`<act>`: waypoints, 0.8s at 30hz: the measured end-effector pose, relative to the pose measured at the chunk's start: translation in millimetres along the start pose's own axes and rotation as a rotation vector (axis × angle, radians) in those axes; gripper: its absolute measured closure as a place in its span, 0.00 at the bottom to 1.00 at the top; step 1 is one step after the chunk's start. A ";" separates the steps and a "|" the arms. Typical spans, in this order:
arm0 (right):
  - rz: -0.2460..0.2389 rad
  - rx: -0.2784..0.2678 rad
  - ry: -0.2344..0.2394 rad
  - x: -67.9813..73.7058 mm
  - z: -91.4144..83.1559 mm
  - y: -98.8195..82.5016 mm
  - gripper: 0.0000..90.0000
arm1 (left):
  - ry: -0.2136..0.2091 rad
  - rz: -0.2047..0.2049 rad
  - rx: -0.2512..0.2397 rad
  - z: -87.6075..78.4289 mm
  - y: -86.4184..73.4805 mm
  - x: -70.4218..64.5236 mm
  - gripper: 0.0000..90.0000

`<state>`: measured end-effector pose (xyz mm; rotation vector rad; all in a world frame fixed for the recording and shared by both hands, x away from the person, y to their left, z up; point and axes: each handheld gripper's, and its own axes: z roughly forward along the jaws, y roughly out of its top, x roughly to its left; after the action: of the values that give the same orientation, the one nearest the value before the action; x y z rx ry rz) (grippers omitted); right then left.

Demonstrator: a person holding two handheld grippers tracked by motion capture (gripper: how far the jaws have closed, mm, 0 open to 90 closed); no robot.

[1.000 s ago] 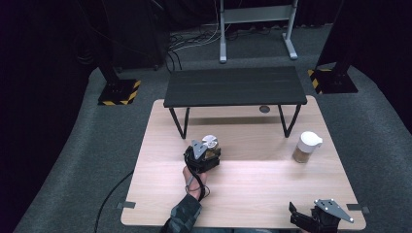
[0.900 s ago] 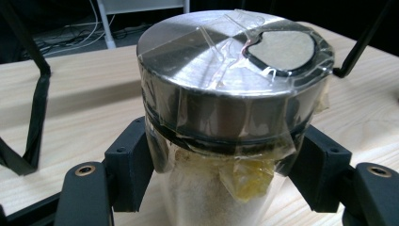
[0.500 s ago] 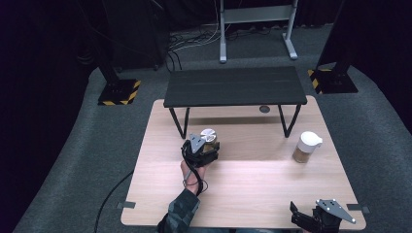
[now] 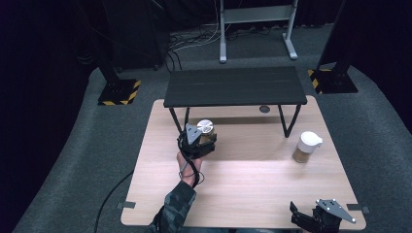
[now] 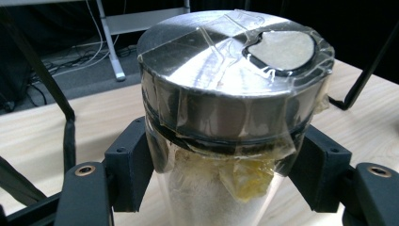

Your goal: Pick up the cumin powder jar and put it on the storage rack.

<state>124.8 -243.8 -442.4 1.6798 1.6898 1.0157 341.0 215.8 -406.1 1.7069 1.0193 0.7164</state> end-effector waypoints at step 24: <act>-0.001 0.000 0.001 -1.0 -1.7 1.3 0.00 | -0.016 0.017 -0.032 -4.0 34.3 13.4 0.34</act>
<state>124.3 -245.1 -440.5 1.6787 1.6905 1.0168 354.3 223.8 -372.5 1.6931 0.9785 0.7255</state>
